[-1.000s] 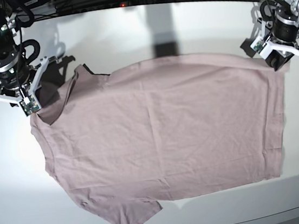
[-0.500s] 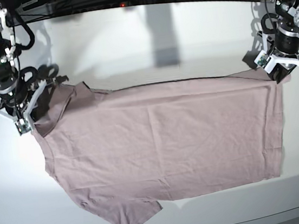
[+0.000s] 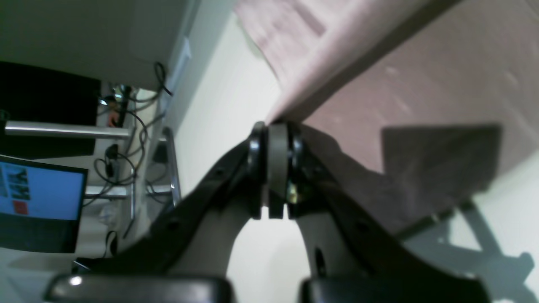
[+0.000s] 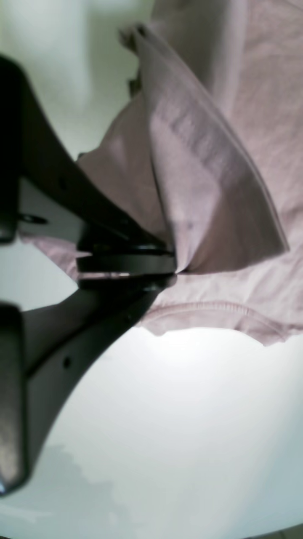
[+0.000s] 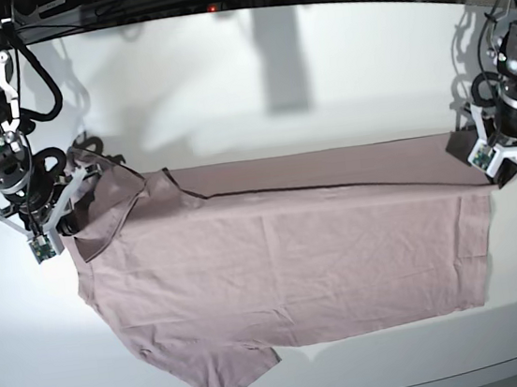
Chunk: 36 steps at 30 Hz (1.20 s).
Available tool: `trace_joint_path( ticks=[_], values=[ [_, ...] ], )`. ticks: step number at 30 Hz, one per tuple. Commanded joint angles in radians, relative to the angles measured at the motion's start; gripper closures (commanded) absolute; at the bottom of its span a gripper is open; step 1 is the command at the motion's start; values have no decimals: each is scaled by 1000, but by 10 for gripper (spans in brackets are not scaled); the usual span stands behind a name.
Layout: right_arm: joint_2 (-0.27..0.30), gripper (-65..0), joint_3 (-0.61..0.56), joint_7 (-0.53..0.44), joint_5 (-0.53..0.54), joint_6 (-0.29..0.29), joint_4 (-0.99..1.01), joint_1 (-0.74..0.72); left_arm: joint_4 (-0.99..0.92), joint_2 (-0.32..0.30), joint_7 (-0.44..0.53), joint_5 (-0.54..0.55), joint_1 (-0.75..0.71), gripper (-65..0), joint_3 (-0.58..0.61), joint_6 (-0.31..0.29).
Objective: Fold the T-shirt properly
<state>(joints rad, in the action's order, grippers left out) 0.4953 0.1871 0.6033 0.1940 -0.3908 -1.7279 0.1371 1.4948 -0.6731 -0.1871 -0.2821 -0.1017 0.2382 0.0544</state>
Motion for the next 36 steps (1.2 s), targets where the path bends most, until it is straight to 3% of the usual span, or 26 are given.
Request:
trace_joint_path(
  ticks=[1, 6, 11, 16, 23, 35, 36],
  values=[
    [16, 0, 8, -18, 1, 4, -7, -22, 0, -18, 11, 11, 24, 0, -9, 24],
    [16, 0, 8, -33, 1, -3, 67, -59, -44, 21, 70, 80, 50, 0, -9, 24],
    [-1, 0, 8, -38, 0, -65, 169, -124, -102, 102, 111, 81, 52, 0, -9, 21],
    [-33, 0, 8, -39, 0, -105, 243, -191, -171, 142, 155, 73, 71, 0, -9, 21],
    [-83, 0, 8, -38, -6, -124, 299, -257, -272, 146, 155, 74, 141, 0, -9, 21],
    [-89, 0, 8, -33, -6, -134, 299, -256, -278, 159, 176, 101, 174, 0, -9, 21],
    [-89, 0, 8, -33, -6, -134, 299, -257, -278, 161, 193, 105, 174, -22, -9, 21]
  ],
)
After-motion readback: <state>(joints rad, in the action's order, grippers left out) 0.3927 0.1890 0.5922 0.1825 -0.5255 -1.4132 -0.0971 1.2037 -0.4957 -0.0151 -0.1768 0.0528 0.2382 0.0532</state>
